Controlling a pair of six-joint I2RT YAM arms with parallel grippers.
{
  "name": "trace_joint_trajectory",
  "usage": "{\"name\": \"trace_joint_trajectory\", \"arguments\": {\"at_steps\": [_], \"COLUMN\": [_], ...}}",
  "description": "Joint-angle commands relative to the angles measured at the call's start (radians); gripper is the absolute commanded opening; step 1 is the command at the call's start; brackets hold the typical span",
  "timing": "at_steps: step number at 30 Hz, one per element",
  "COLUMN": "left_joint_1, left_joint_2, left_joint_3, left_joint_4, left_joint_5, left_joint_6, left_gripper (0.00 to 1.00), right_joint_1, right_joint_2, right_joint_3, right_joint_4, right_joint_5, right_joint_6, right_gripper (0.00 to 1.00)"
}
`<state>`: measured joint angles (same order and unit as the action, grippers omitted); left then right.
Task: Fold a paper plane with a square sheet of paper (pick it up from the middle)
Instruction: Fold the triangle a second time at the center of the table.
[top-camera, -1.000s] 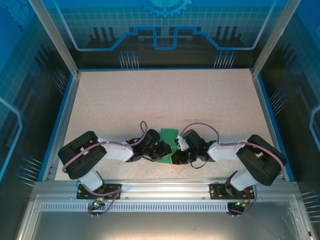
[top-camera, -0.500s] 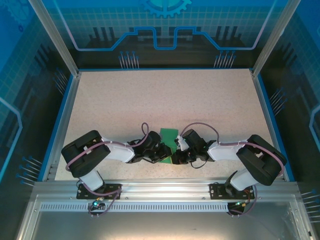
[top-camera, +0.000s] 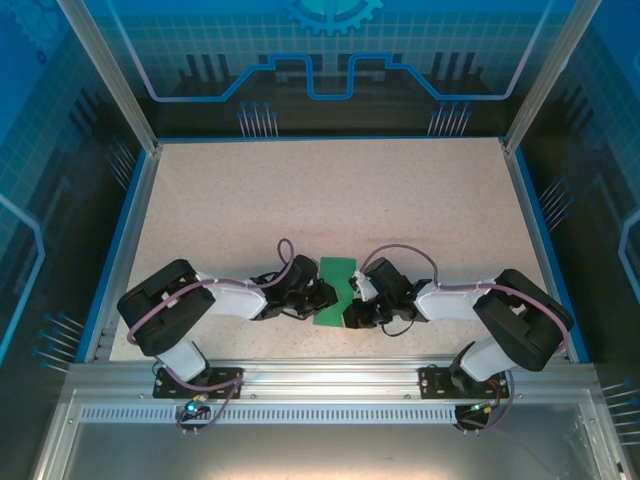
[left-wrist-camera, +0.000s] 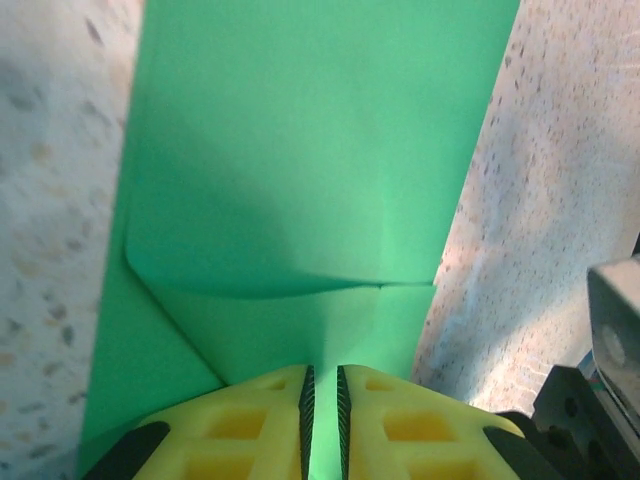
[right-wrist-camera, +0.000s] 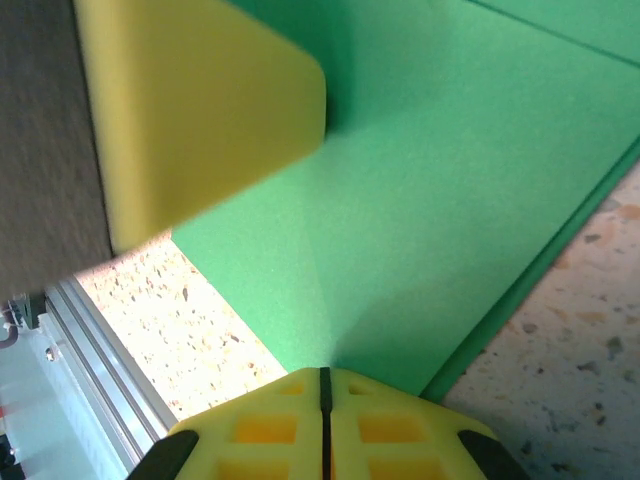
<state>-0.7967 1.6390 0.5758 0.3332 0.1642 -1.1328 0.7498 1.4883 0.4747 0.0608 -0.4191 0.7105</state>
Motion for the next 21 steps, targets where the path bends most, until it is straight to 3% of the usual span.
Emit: {"name": "trace_joint_trajectory", "arguments": {"at_steps": [1, 21], "left_joint_1": [0.036, 0.129], "left_joint_2": [0.009, 0.048], "left_joint_3": [0.025, 0.038], "left_joint_4": [-0.05, -0.06], "left_joint_5": [-0.059, -0.022], "left_joint_6": [0.043, 0.096], "left_gripper": [0.2, 0.2], "right_joint_1": [-0.005, -0.004], "right_joint_2": [0.018, 0.023], "right_joint_3": [-0.02, -0.02], "right_joint_4": [-0.165, -0.162], "right_joint_5": [0.054, 0.048], "right_joint_6": [-0.021, -0.019], "right_gripper": [0.08, 0.09]}}
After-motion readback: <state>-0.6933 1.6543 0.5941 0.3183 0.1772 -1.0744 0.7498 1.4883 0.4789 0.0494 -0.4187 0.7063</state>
